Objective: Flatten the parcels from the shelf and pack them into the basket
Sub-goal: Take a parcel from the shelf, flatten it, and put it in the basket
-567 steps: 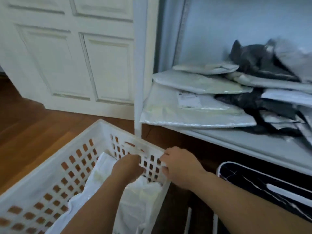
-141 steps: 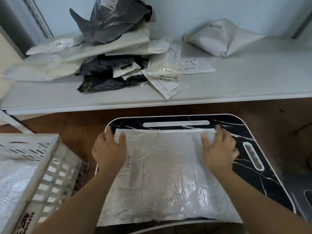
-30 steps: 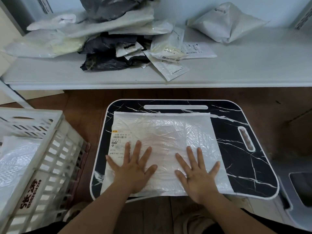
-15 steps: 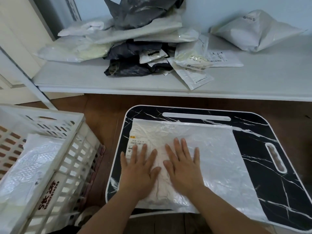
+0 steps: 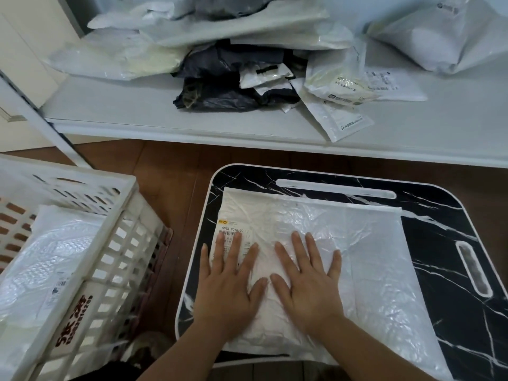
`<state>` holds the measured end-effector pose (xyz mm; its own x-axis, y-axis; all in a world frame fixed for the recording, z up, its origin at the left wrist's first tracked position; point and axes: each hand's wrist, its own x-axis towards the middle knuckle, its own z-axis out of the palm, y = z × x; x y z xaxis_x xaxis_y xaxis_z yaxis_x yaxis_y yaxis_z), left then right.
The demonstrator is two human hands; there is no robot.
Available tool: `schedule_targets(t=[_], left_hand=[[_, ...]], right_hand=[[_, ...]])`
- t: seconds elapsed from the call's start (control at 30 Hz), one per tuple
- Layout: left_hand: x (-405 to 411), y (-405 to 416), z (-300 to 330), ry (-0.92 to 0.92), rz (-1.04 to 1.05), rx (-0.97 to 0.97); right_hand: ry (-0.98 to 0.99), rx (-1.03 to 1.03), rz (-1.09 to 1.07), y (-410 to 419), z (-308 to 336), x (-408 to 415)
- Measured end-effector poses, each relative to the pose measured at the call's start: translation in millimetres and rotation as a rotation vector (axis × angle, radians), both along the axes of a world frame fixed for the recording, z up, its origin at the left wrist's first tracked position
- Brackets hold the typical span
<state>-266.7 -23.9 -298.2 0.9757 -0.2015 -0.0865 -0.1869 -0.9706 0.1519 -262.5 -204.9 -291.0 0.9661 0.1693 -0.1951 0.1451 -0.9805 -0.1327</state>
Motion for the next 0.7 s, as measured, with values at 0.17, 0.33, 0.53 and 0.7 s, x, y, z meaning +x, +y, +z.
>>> schedule_targets(t=[0.17, 0.33, 0.53, 0.7], left_hand=[[5, 3, 9, 0.09, -0.007, -0.003], [18, 16, 60, 0.176, 0.589, -0.586], [9, 28, 83, 0.581, 0.751, -0.753], [18, 9, 146, 0.628, 0.781, -1.363]], right_hand=[[0.125, 0.029, 0.106, -6, 22, 6], [0.035, 0.107, 0.254, -10, 36, -28], [0.069, -0.026, 0.236, -12, 31, -67], [-0.153, 0.334, 0.073, -26, 75, -82]])
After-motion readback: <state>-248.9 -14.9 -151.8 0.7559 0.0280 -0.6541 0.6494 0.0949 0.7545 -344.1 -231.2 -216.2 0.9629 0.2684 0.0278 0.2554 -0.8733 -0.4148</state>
